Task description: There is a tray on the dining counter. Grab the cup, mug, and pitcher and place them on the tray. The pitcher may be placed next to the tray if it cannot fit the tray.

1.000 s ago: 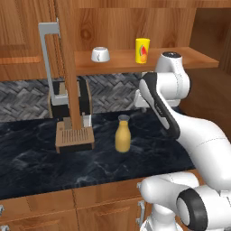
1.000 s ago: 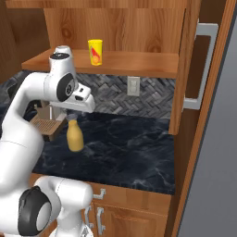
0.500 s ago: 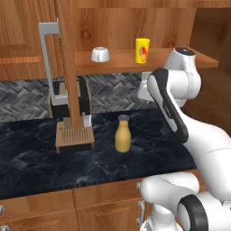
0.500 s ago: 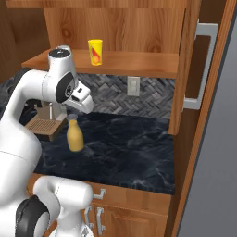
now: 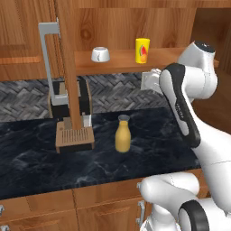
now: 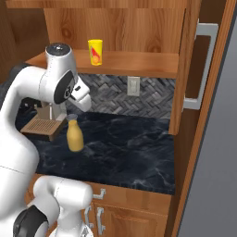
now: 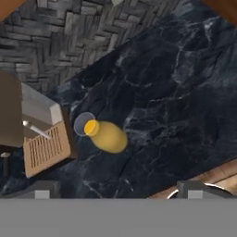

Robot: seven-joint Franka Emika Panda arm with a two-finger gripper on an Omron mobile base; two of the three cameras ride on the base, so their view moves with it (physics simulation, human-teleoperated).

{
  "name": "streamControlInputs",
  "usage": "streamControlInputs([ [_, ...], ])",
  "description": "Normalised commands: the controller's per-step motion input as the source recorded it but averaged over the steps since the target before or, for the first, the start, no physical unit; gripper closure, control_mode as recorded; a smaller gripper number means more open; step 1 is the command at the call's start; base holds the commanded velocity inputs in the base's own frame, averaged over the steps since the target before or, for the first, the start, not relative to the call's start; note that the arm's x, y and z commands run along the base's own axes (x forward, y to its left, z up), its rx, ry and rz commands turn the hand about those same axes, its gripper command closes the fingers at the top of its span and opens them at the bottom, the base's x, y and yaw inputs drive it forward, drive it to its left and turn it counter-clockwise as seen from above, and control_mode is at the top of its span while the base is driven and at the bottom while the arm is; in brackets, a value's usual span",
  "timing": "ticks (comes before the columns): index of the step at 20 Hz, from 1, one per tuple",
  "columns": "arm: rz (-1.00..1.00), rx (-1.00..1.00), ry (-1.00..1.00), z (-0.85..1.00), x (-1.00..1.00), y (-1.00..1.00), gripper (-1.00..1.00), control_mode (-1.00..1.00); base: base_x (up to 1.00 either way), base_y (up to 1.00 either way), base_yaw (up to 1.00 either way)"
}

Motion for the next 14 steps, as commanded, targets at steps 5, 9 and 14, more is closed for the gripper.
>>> streamControlInputs([
  [5, -0.12, 0.14, -0.11, 0.34, -0.24, -0.14, -1.00, -1.00, 0.00, 0.00, 0.00],
  [9, -0.12, 0.15, -0.13, 0.38, -0.23, -0.15, -1.00, -1.00, 0.00, 0.00, 0.00],
  [14, -0.11, 0.14, -0.11, 0.40, -0.20, -0.19, -1.00, -1.00, 0.00, 0.00, 0.00],
])
